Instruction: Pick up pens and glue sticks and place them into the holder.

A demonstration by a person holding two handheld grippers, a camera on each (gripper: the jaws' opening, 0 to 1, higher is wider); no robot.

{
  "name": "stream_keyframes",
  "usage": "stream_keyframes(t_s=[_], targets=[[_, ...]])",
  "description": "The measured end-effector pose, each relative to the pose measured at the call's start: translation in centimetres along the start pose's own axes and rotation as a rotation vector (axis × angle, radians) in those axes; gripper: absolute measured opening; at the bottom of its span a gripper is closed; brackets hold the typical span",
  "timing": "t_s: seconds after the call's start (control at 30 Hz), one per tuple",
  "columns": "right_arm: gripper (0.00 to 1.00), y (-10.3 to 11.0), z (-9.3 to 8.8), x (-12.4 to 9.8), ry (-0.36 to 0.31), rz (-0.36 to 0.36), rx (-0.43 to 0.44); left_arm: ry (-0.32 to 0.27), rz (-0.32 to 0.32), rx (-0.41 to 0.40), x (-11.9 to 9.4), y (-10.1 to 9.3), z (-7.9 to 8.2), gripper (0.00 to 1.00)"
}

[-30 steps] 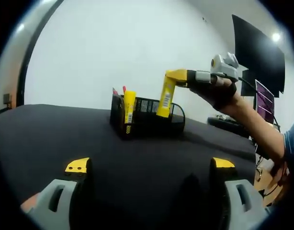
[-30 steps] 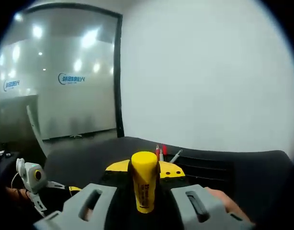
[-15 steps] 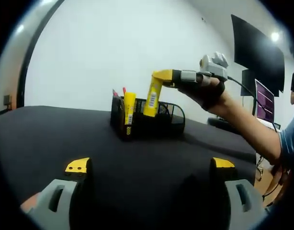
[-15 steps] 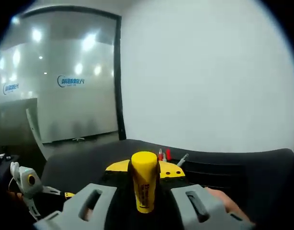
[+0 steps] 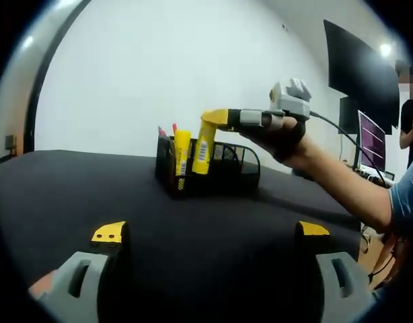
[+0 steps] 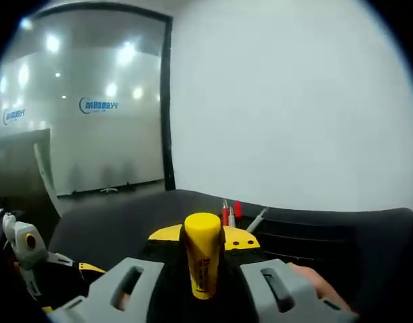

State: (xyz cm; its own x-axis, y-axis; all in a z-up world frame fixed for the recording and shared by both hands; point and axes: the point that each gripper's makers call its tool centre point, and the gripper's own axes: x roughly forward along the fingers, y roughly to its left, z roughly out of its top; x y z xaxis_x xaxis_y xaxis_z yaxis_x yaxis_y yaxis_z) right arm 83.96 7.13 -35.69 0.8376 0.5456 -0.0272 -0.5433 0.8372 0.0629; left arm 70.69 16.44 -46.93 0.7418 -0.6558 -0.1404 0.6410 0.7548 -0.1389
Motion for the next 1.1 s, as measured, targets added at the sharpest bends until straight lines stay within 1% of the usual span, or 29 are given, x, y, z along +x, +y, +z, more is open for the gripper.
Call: stream_keyframes(t_s=[0.27,0.53,0.73,0.87,1.0,1.1], targets=[[0.17,-0.1,-1.1,0.1,0.019,-0.004,-0.002,0.001,0.002,-0.001,0.3,0.4,0.2,0.96],[0.17,-0.3,-2.9,0.3,0.051,-0.004,0.002,0.007,0.002,0.001,0.3,0.4,0.1,0.96],[0.17,-0.1,-3.6,0.4,0.062,-0.005,-0.005,0.014,0.002,0.006,0.4,0.4,0.0,0.96],[0.17,-0.1,-3.5,0.5,0.055,-0.002,-0.009,0.015,0.001,0.006,0.4,0.3,-0.1,0.96],[0.18,0.3,-3.5,0.6,0.045,0.018,-0.062,0.025,0.003,0.010,0.4,0.2,-0.4,0.96],[0.18,0.3,-3.5,0.6,0.038,0.009,-0.090,0.013,0.009,0.003,0.2,0.4,-0.2,0.96]])
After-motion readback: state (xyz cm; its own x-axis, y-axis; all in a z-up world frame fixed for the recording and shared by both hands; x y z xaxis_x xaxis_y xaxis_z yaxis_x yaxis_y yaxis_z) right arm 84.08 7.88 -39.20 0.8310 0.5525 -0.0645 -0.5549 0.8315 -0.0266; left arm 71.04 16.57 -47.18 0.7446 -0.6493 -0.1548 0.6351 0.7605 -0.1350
